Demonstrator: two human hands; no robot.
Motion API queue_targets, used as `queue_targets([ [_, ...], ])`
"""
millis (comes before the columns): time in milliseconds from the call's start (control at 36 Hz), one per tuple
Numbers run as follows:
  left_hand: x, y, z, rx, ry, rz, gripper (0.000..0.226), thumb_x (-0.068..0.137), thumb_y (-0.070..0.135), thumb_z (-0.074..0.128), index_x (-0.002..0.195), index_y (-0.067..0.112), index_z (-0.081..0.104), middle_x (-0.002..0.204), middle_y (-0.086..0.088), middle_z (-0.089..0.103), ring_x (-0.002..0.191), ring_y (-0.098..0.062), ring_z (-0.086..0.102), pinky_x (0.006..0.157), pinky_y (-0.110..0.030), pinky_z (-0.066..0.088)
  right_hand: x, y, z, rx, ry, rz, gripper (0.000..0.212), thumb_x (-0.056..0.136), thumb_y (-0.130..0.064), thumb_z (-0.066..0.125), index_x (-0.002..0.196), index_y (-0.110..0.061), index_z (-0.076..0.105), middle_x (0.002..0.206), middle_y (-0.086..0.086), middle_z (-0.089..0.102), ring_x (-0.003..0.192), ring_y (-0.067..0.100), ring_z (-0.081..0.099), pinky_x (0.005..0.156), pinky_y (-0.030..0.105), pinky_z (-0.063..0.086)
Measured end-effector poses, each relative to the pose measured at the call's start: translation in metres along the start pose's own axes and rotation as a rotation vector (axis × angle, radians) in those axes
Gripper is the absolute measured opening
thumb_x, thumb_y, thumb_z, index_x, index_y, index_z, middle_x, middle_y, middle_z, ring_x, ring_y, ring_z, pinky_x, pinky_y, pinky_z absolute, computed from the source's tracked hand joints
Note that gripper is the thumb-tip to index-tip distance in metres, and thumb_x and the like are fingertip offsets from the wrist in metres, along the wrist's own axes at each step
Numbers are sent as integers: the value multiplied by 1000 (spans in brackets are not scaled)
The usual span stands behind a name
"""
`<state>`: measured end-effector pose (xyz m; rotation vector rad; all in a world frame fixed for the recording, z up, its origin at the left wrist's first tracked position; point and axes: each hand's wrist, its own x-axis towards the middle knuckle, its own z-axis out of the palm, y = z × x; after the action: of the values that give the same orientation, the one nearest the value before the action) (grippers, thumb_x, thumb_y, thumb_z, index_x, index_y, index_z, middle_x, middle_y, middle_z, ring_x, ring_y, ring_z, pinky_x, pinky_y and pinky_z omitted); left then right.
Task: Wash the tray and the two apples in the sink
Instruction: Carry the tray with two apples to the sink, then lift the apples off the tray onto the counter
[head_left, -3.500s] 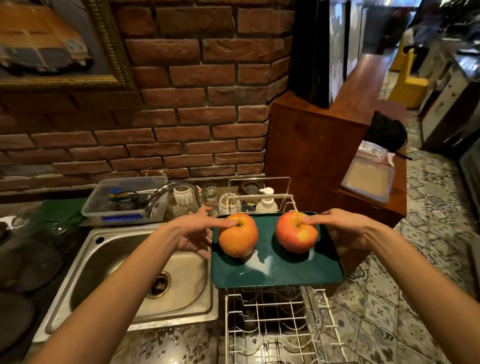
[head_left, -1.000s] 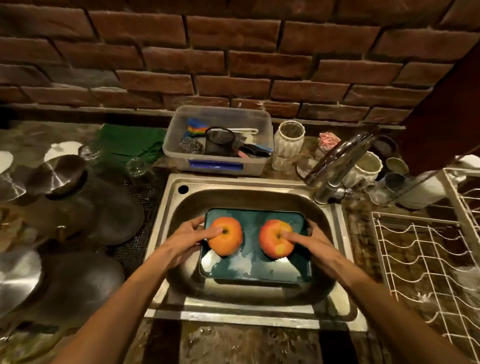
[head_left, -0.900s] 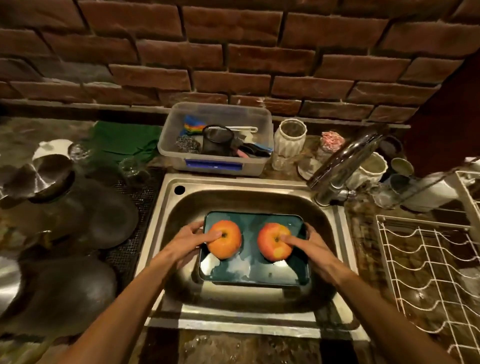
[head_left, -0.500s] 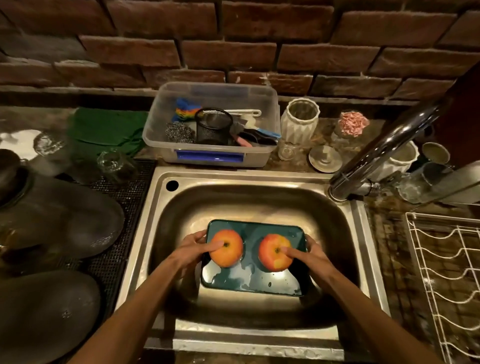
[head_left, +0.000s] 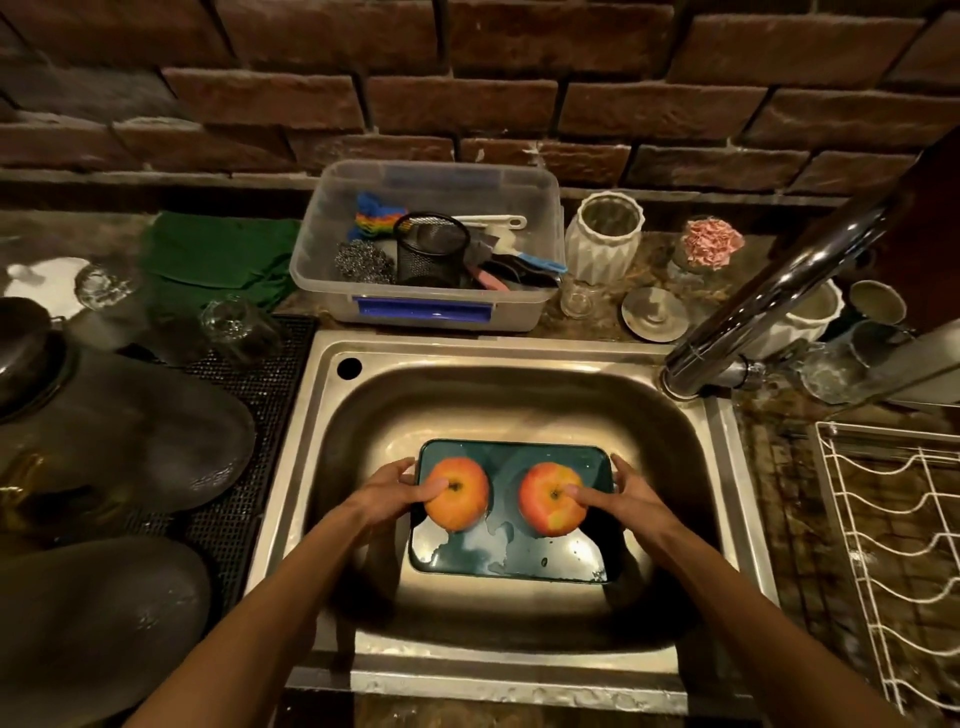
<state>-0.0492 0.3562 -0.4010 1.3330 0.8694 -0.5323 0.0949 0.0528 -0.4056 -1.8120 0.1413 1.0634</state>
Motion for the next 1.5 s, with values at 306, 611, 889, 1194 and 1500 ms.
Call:
queue_targets([
  [306,-23,16,6,574,84,405,109,68,24,93,157,21,30,154,-5,39,142,-23,38,115,-42,39,-21,-18,2,-408,-61,-294,89,63,-10,96,142,-21,54,144,5,49,133,25,51,109,47,48],
  [611,3,-12,15,598,66,362,110,55,24,98,149,29,41,143,1,50,129,-21,51,108,-41,47,-3,9,24,-530,-34,-374,104,56,-30,99,147,-33,47,147,1,51,136,21,47,115,42,39],
  [889,4,-18,10,529,53,331,104,41,57,92,132,60,42,136,6,58,126,-19,58,105,-45,53,-3,1,22,-607,4,-336,104,48,-48,97,143,-39,54,122,-10,67,112,13,62,100,30,51],
  [1194,-29,-9,5,390,187,352,90,34,50,96,114,63,56,122,6,68,114,-17,67,102,-43,55,-32,-23,9,-563,-11,-310,102,44,-46,98,138,-35,61,112,-3,75,105,15,69,99,36,56],
  [1500,-118,22,1,444,216,410,120,36,57,92,144,26,49,132,-4,64,121,-22,62,106,-46,51,-102,-61,-5,-468,19,-324,105,35,-55,96,133,-38,62,116,-8,71,107,12,68,103,34,53],
])
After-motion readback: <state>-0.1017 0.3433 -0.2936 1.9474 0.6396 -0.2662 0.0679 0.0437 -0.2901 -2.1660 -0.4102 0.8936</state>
